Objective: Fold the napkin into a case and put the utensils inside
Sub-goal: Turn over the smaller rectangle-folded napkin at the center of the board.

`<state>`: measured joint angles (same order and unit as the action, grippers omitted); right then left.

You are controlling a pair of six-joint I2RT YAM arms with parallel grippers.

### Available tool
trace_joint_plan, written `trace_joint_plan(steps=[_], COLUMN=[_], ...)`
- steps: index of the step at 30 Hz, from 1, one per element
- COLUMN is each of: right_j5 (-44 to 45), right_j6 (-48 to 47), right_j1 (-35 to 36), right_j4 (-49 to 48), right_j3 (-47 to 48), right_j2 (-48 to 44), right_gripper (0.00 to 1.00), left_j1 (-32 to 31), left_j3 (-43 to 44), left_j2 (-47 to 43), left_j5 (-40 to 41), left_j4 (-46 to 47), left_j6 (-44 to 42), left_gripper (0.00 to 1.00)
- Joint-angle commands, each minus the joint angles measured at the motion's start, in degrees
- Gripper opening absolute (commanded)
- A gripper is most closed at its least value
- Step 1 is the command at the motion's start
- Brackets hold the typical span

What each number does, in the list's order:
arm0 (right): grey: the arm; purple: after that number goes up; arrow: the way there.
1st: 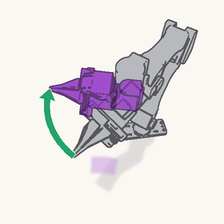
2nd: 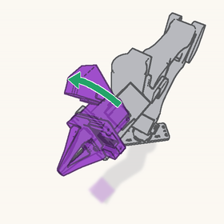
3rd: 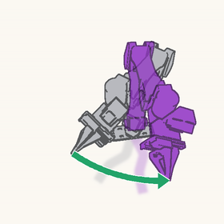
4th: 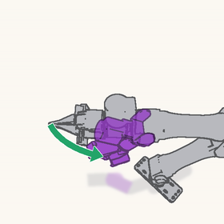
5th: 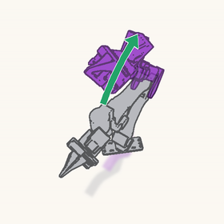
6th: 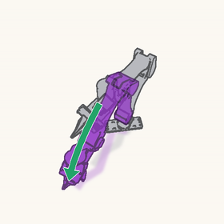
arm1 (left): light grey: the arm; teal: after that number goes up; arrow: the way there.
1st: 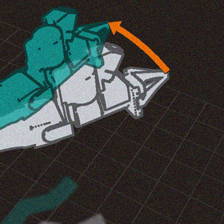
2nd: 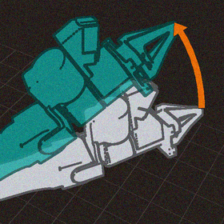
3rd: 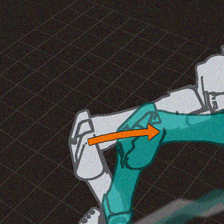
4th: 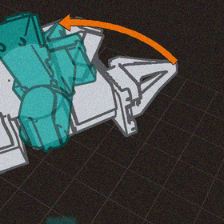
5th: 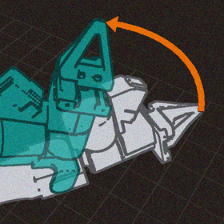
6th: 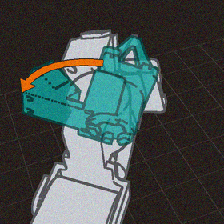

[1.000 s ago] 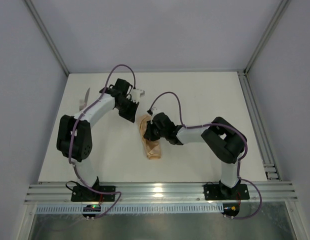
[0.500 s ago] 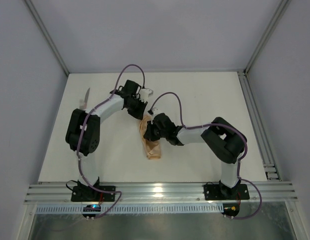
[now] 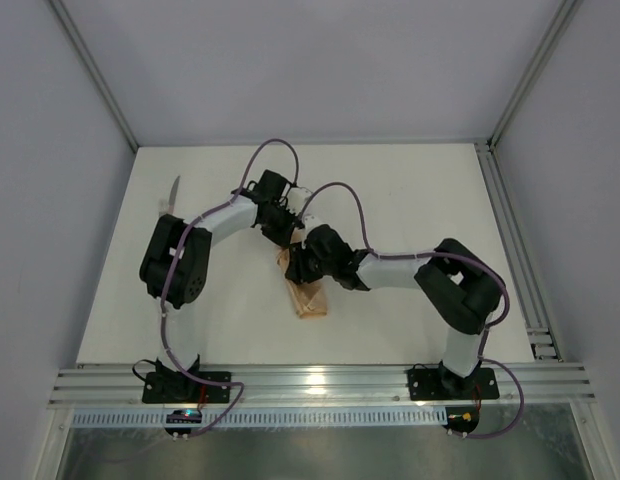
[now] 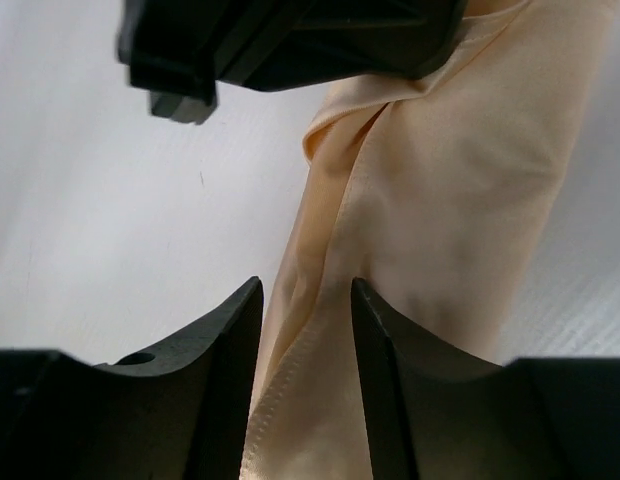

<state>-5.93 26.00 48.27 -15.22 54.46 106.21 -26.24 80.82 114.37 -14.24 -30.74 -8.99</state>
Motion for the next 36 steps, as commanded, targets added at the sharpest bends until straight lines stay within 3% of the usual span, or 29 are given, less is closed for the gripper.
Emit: trace_joint_plan(steps=[1,4,6,10,14,18,28,36], right_j5=[2.6,2.1,0.8,-3.5,-13.8,-18.6,-26.1,-26.2], right_j6=[-4.7,-5.3,-4.4,-2.8,2.7,6.2,12.9,16.9], right_j1=[0.2,0.0,-1.2,-4.8,-12.1,-16.8,-17.9,-17.8], right_j4=[5.8,8.5,10.1,10.6,5.0,-1.0,-8.5,-12.1], right_j3=[2.3,0.7,-0.7,-3.5,-4.7,-5.5,-5.7,-5.5], right_j2=[-8.8,-14.5,-16.6,-17.8,-11.3,-6.0,5.0,10.5], right_gripper=[0.46,0.53,0.63,0.66,0.66,0.64,0.57,0.54], left_j1=[0.1,0.1,0.1,0.1,0.1,0.1,0.1,0.1], left_j3=[-0.1,-0.2,-0.2,-0.5,-0.9,-1.7,-2.1,-2.3], left_j2=[2.0,1.9,1.9,1.7,1.2,0.6,0.4,0.2], left_j5=[2.8,3.1,3.1,3.2,3.3,3.4,3.5,3.4], left_j4=[-0.4,-0.2,-0.1,0.1,0.5,1.2,1.3,1.5], left_j6=[0.6,0.7,0.7,0.8,0.9,1.0,0.9,0.9], left_gripper=[0.14,0.14,0.14,0.13,0.12,0.11,0.11,0.11])
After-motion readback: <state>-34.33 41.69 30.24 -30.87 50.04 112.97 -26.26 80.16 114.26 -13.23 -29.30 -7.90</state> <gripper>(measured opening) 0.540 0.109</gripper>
